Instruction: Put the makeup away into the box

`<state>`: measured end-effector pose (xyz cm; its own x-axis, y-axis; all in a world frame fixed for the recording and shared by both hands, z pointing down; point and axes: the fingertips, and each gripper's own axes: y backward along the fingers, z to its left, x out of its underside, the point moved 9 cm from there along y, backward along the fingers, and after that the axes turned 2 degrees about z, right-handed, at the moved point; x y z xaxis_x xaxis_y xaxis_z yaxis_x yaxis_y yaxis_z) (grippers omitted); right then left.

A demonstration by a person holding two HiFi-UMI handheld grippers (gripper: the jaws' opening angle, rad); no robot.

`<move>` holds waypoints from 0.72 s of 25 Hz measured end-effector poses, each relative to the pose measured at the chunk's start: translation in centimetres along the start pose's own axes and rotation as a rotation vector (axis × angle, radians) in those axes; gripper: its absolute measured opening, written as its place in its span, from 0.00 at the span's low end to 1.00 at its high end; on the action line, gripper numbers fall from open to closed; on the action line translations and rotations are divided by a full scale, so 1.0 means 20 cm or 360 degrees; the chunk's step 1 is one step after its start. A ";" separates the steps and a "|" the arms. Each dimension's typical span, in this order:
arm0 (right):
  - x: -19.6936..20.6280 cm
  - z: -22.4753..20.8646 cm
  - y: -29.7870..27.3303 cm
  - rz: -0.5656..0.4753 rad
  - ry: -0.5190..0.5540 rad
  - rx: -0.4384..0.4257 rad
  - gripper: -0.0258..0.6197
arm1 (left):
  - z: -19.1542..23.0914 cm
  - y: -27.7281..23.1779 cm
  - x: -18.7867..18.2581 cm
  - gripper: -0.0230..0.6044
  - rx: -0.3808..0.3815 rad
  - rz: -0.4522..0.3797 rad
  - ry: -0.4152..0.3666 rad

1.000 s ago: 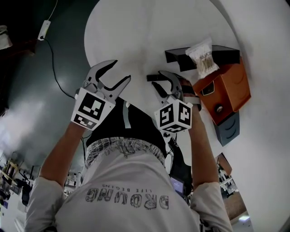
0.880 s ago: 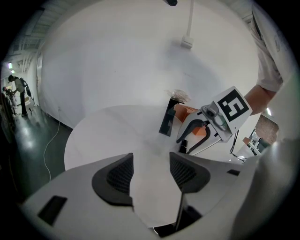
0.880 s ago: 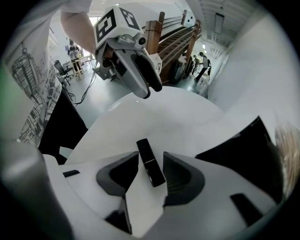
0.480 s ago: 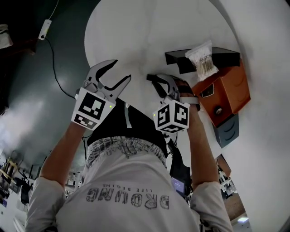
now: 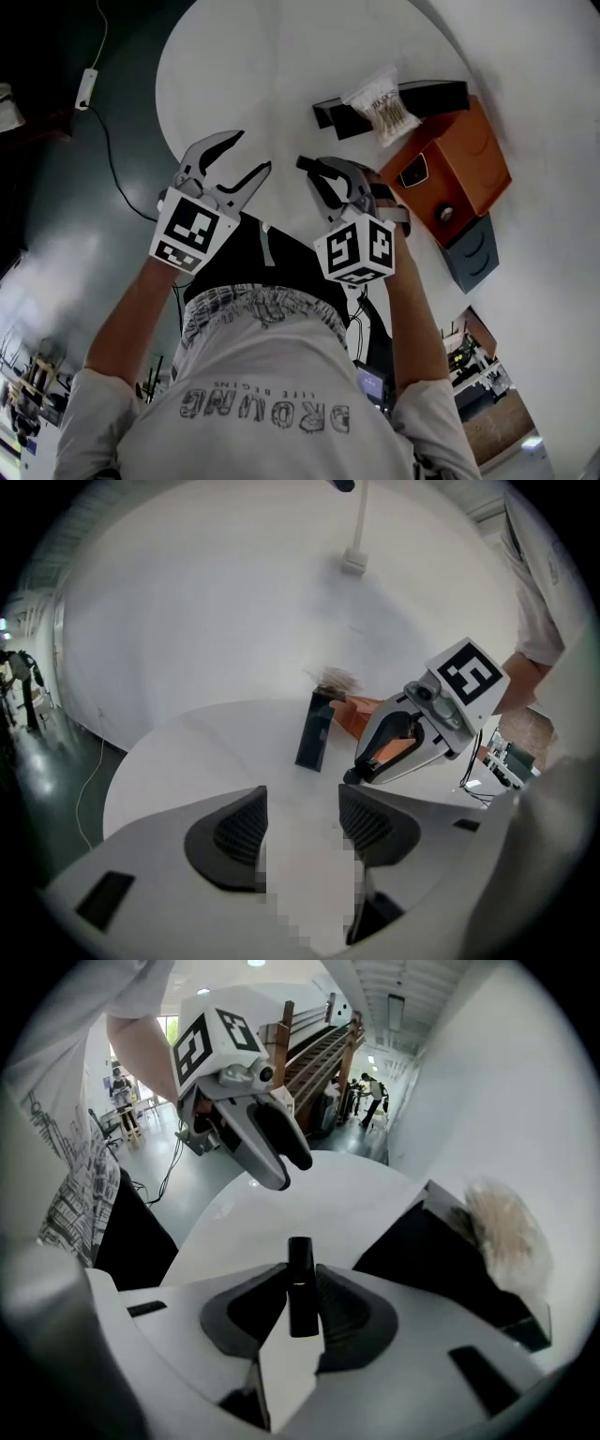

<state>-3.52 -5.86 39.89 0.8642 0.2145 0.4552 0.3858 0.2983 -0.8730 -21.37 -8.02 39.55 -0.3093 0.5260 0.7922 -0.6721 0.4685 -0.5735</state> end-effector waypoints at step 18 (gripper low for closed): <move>0.48 -0.10 0.60 0.0011 -0.0449 0.0433 0.20 | -0.61 -0.28 -0.30 0.45 0.0444 0.0011 -0.0335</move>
<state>10.00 -2.10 33.46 0.7290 0.4531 0.5130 0.2480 0.5237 -0.8150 -7.54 -5.14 35.51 -0.4271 0.3572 0.8307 -0.8184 0.2379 -0.5231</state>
